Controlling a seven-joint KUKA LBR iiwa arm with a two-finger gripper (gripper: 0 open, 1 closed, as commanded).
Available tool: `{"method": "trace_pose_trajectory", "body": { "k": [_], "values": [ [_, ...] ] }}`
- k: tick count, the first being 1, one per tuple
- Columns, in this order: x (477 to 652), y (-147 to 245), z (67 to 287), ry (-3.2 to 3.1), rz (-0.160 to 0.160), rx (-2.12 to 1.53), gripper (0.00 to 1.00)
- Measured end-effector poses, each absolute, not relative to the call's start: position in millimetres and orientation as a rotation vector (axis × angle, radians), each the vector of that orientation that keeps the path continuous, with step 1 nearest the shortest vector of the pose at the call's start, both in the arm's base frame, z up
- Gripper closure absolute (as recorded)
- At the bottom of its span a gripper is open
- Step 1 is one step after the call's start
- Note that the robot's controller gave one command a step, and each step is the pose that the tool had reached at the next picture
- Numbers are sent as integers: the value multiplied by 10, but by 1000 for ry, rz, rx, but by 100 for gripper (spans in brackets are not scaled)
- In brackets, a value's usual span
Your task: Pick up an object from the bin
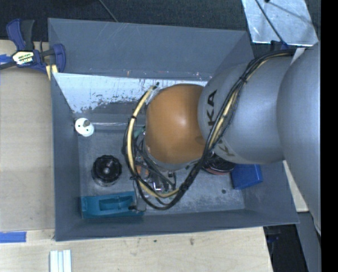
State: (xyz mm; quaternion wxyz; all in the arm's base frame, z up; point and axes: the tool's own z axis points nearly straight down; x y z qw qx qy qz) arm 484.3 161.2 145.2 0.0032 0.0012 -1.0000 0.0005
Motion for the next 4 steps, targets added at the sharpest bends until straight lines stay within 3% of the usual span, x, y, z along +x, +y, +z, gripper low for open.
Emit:
{"method": "trace_pose_trajectory", "body": {
  "k": [1,2,3,4],
  "values": [
    [4847,1610,1471,-3138,0,2,0],
    [4879,1445,1678,-3135,1,116,0],
    [5070,1230,1697,-3139,-1,285,0],
    [5234,1081,1147,-3135,-1,272,0]
  ]
}}
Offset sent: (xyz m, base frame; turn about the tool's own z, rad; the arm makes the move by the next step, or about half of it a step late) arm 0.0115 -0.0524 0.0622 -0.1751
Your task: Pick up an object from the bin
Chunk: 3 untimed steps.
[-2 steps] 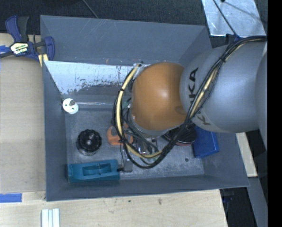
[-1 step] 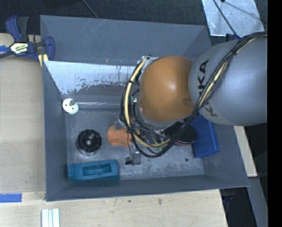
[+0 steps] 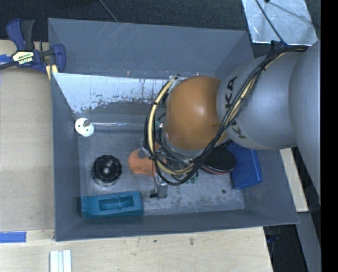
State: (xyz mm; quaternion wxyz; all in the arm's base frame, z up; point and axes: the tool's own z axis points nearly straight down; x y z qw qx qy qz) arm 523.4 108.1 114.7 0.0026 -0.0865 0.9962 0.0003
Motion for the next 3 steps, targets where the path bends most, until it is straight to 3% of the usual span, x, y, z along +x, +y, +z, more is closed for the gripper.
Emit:
{"method": "trace_pose_trajectory", "body": {
  "k": [1,2,3],
  "values": [
    [5482,904,1025,3141,1,-45,0],
    [5478,842,708,3136,2,103,100],
    [5478,842,708,3136,2,104,100]
  ]
}}
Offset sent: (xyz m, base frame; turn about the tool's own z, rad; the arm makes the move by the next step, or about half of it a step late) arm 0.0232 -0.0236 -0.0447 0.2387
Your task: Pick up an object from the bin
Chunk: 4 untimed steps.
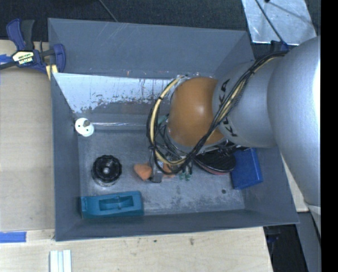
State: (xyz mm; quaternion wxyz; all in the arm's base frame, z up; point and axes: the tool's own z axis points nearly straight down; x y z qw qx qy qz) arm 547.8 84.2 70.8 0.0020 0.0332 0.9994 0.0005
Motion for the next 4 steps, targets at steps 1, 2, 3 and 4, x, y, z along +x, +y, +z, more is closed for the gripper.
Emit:
{"method": "trace_pose_trajectory", "body": {
  "k": [1,2,3,4],
  "values": [
    [5382,979,1704,3136,1,146,100],
    [5382,979,1704,3136,1,146,100],
    [5408,1140,1310,3135,0,-187,100],
    [5408,1140,1310,3135,0,-186,100]
  ]
}}
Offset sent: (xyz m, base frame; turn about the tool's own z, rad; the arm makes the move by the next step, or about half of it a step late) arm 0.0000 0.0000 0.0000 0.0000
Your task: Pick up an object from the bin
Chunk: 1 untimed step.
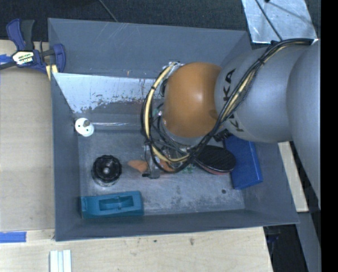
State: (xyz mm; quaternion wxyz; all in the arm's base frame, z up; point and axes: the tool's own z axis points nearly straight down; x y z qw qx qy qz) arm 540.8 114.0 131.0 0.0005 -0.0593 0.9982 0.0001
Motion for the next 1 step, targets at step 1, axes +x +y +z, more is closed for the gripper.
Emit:
{"method": "trace_pose_trajectory", "body": {
  "k": [1],
  "values": [
    [5228,1026,2915,3132,2,-134,100]
  ]
}}
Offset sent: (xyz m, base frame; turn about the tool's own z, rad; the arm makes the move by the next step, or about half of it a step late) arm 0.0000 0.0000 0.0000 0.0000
